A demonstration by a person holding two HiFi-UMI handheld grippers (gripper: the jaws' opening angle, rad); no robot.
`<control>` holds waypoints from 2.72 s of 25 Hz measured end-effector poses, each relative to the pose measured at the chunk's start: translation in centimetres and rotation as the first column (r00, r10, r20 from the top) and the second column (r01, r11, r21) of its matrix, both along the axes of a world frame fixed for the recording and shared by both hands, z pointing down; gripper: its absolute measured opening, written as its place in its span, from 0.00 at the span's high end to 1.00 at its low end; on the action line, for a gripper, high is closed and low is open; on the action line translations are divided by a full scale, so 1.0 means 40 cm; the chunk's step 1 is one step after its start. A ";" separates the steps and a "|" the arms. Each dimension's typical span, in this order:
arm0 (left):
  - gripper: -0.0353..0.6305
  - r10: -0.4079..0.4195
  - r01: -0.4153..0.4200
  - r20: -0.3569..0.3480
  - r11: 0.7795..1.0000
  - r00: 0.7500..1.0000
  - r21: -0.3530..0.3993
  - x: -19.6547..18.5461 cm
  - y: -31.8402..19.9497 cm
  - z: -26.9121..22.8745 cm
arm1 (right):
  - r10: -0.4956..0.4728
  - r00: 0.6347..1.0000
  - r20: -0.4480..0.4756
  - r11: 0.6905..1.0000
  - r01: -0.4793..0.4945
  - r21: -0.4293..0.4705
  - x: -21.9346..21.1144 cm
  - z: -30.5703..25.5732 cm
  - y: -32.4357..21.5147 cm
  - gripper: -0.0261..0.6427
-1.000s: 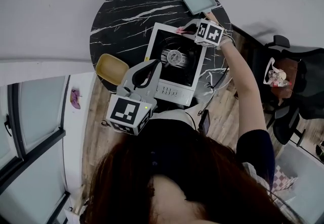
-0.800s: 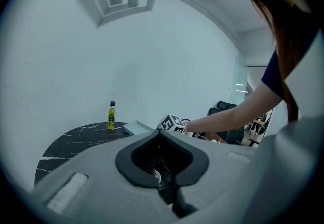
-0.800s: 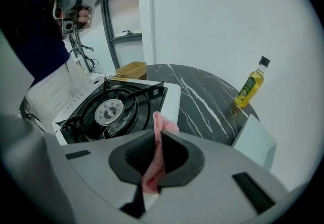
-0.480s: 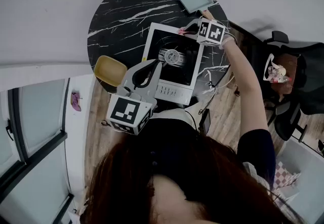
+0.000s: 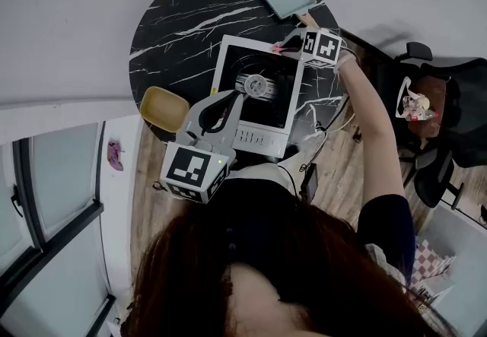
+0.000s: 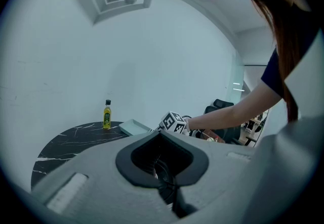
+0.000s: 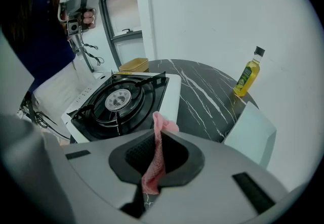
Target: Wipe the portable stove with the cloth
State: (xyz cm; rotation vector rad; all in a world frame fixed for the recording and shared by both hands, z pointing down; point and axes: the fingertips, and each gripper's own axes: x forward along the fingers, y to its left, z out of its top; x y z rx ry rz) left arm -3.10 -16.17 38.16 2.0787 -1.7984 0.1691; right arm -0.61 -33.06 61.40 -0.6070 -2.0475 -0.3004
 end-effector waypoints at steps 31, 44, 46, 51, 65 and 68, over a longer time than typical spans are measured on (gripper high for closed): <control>0.93 0.116 -0.116 0.016 0.993 0.993 0.017 0.078 -0.026 -0.021 | 0.265 0.963 0.040 0.963 -0.267 0.033 0.140 -0.003 -0.049 0.92; 0.93 0.157 -0.158 0.022 0.987 0.987 0.034 0.113 -0.018 -0.036 | 0.717 0.693 0.079 0.696 -0.718 -0.012 0.170 -0.004 -0.050 0.92; 0.93 0.164 -0.165 0.023 0.986 0.986 0.038 0.118 -0.015 -0.039 | 0.744 0.662 0.085 0.665 -0.746 -0.008 0.173 -0.003 -0.045 0.92; 0.93 0.180 -0.181 0.023 0.982 0.983 0.048 0.127 -0.006 -0.047 | 0.788 0.610 0.087 0.613 -0.790 -0.008 0.180 -0.004 -0.029 0.92; 0.93 0.196 -0.196 0.007 0.978 0.980 0.068 0.125 0.031 -0.058 | 0.818 0.571 0.071 0.571 -0.821 0.024 0.190 -0.003 0.015 0.92; 0.93 0.199 -0.199 0.005 0.978 0.980 0.069 0.125 0.041 -0.057 | 0.820 0.568 0.072 0.567 -0.823 0.035 0.194 -0.004 0.027 0.92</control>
